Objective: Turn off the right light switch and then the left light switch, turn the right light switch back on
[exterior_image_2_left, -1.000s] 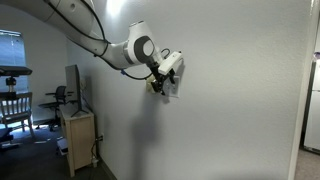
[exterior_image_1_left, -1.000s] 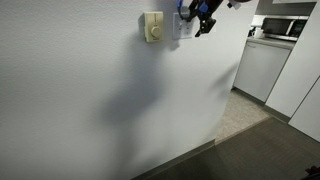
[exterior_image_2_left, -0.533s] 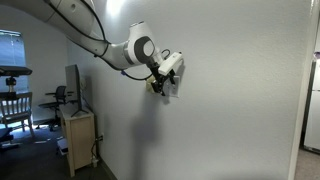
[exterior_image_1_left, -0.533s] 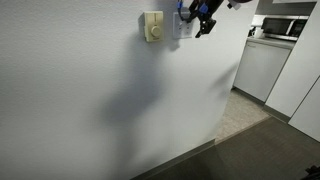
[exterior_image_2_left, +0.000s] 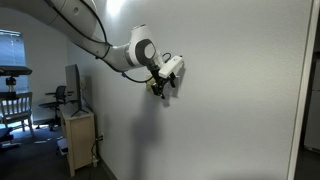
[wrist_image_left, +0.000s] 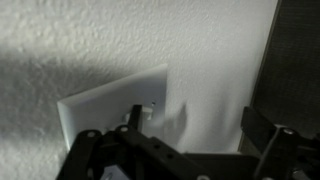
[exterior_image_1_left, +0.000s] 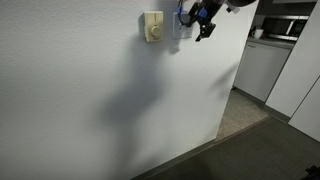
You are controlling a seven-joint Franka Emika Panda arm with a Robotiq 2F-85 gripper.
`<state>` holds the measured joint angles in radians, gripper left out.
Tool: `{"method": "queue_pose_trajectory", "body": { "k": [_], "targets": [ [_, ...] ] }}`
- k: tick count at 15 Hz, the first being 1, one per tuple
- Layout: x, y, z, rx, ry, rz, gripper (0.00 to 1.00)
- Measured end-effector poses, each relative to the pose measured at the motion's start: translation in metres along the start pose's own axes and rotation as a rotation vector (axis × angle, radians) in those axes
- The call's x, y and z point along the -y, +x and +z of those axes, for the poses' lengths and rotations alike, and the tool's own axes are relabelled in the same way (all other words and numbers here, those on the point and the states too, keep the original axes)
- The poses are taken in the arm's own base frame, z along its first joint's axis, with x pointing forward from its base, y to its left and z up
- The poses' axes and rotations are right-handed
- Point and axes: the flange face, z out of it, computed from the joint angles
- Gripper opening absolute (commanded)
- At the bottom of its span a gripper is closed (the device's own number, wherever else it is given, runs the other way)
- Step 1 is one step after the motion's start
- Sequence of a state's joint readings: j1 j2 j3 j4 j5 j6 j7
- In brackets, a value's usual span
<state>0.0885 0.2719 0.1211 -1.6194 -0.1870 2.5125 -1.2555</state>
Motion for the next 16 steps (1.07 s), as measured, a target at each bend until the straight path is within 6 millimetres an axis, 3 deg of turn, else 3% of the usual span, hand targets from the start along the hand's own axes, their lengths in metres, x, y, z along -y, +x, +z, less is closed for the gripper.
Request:
{"method": "queue_pose_trajectory", "body": {
  "k": [16],
  "targets": [
    [0.0000,0.0010,-0.0002,-0.001,0.000,0.019,1.00]
  ]
}}
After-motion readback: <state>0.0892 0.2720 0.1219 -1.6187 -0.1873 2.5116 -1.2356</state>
